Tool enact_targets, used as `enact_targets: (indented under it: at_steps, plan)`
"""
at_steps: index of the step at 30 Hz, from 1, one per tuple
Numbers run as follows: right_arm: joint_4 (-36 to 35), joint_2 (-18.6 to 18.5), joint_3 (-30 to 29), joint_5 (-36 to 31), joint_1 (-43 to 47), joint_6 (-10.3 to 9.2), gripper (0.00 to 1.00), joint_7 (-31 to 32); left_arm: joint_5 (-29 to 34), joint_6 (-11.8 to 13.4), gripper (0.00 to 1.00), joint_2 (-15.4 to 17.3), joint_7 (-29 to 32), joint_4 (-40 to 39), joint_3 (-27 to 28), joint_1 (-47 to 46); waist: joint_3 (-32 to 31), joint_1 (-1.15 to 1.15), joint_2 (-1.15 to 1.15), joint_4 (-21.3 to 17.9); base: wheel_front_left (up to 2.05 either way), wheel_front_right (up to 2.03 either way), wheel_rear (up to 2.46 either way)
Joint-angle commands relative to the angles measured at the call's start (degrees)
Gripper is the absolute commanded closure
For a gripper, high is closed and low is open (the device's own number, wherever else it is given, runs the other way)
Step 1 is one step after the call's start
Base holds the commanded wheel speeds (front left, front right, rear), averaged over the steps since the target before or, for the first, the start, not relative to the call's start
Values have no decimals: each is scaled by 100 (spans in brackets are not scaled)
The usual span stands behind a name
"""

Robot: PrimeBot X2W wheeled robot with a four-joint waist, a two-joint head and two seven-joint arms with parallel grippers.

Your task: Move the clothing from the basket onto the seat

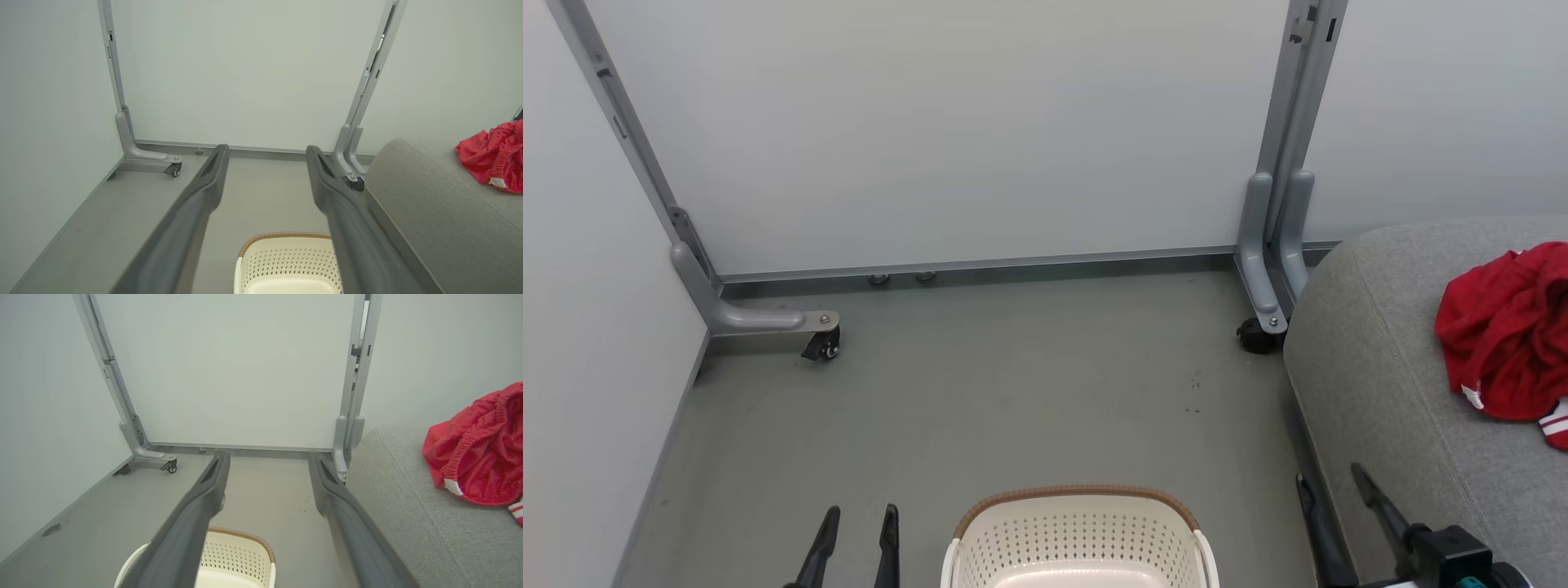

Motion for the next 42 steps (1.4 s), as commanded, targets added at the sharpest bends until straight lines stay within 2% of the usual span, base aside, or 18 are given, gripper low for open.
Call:
enact_targets:
  at_steps: [1,4,6,8,17,42]
  plan:
    - [47,9,3,0,13,0,100,1,0,0,100,-2,0,56,-9,4,0,1,0,0,0,0,0]
    - [192,35,12,26,62,1,100,7,-24,-1,100,-1,6,209,-13,6,1,1,0,0,0,0,0]
    - [323,22,-19,648,-14,1,100,143,-607,-19,100,25,130,344,65,-126,36,1,0,-8,0,0,0]
    - [343,8,-40,983,-84,0,100,213,-920,-33,100,39,199,371,109,-208,56,1,0,-11,0,0,0]
    - [402,-29,-107,1961,-283,0,100,422,-1835,-78,100,76,405,458,241,-449,117,1,0,-24,0,0,0]
    - [531,-88,-293,4161,-730,-3,100,929,-3888,-173,100,134,900,605,580,-978,287,1,0,-57,0,0,0]
